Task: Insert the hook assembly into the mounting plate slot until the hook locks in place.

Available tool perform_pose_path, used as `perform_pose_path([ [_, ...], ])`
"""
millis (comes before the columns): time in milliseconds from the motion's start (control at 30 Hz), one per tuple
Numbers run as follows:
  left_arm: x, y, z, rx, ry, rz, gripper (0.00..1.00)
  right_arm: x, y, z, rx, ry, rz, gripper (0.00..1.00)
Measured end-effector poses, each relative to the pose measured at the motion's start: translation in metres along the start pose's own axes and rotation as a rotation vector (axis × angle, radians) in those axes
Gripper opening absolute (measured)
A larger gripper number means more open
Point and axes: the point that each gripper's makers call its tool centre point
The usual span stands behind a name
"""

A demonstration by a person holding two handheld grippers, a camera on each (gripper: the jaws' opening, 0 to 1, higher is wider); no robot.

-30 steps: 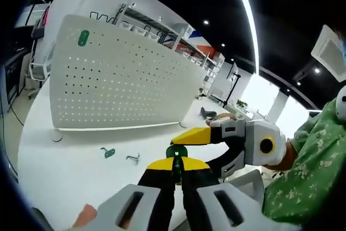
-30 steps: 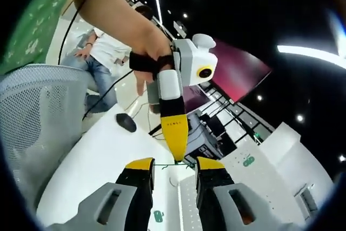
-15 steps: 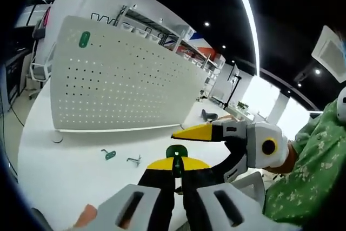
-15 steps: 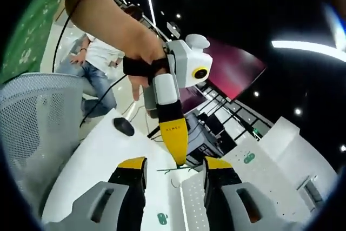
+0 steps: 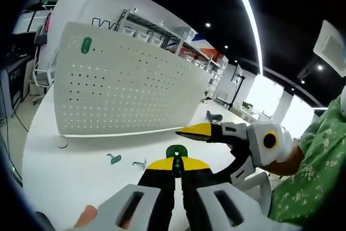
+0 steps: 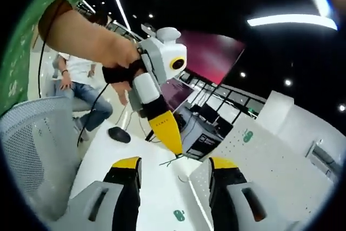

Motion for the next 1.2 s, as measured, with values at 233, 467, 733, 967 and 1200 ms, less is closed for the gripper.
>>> perform_pose_path([
  [233, 0.004, 0.005, -0.007, 0.026, 0.048, 0.030, 0.02, -0.011, -0.010, 0.015, 0.119, -0.083, -0.020, 0.52],
  [467, 0.008, 0.007, -0.013, 0.048, 0.093, 0.055, 0.02, -0.021, -0.014, 0.027, 0.256, -0.171, -0.025, 0.53],
  [733, 0.011, 0.014, -0.019, 0.059, 0.141, 0.100, 0.02, -0.038, -0.020, 0.054, 0.407, -0.348, -0.007, 0.54],
  [967, 0.014, 0.020, -0.024, 0.078, 0.175, 0.133, 0.02, -0.055, -0.027, 0.072, 0.477, -0.475, -0.013, 0.55],
  [1200, 0.016, 0.033, -0.032, 0.101, 0.226, 0.183, 0.02, -0.070, -0.029, 0.081, 0.535, -0.596, 0.020, 0.55],
])
Point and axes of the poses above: the point that each gripper's makers call its tool centre point, and the gripper's own axes: x roughly forward along the fingers, z roughly to its right, y roughly out of its top, and after that the axes turned 5 degrees about z, right-handed
